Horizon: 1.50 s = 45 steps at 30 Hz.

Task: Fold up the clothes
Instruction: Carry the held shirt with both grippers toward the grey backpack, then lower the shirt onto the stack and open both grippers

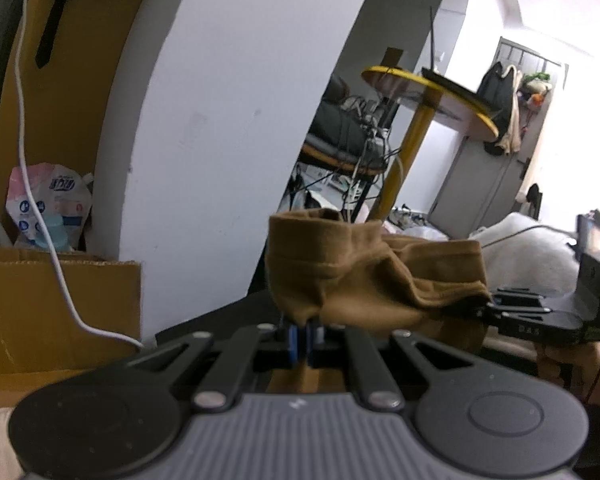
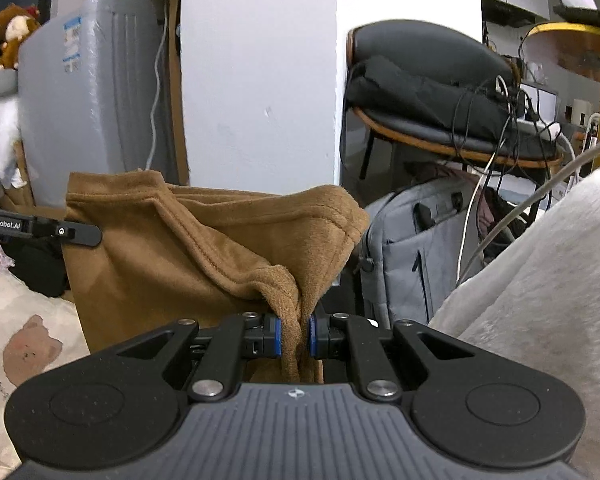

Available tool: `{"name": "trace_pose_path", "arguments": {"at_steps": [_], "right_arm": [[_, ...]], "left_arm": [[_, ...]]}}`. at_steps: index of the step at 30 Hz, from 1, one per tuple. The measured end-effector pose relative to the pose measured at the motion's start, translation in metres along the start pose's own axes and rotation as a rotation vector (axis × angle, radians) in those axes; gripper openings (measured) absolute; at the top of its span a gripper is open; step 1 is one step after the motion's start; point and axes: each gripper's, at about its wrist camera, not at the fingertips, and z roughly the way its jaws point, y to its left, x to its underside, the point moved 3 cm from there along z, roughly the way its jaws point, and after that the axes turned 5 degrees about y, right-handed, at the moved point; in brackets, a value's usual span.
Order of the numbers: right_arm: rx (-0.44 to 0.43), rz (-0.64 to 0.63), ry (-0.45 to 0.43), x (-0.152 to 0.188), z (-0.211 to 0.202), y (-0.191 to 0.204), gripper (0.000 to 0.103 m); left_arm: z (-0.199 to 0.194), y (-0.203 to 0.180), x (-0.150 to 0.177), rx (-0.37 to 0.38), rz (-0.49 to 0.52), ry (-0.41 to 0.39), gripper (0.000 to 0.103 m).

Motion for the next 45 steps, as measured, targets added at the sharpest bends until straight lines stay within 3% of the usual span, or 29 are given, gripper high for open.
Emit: {"name": "trace_pose_path", "arguments": {"at_steps": [9, 15, 20, 31, 33, 35, 38, 39, 41, 45], "right_arm": [[0.012, -0.038, 0.029, -0.009, 0.052, -0.008, 0.013], [0.056, -0.046, 0.087, -0.004, 0.087, -0.011, 0.013], [0.086, -0.062, 0.148, 0.004, 0.117, -0.011, 0.013], [0.127, -0.07, 0.18, 0.015, 0.186, -0.015, 0.014], [0.151, -0.088, 0.193, 0.021, 0.196, -0.014, 0.016], [0.181, -0.088, 0.204, 0.024, 0.202, -0.014, 0.022], [0.233, -0.07, 0.224, 0.027, 0.211, -0.016, 0.034], [0.247, -0.059, 0.226, 0.026, 0.214, -0.018, 0.039], [0.27, -0.049, 0.228, 0.024, 0.214, -0.018, 0.04], [0.277, -0.033, 0.208, 0.014, 0.204, -0.02, 0.04]], "left_arm": [[0.042, 0.04, -0.001, -0.031, -0.025, 0.017, 0.004], [0.084, 0.06, -0.003, -0.036, 0.022, 0.072, 0.004], [0.113, 0.081, 0.005, -0.047, 0.024, 0.1, 0.004], [0.155, 0.117, 0.029, -0.075, 0.018, 0.137, 0.006], [0.163, 0.119, 0.035, -0.085, 0.025, 0.153, 0.009], [0.171, 0.122, 0.044, -0.113, 0.052, 0.181, 0.027], [0.171, 0.128, 0.046, -0.135, 0.046, 0.169, 0.042], [0.168, 0.13, 0.045, -0.14, 0.032, 0.162, 0.044], [0.163, 0.132, 0.042, -0.161, 0.034, 0.159, 0.05], [0.145, 0.133, 0.033, -0.174, 0.016, 0.146, 0.052]]}}
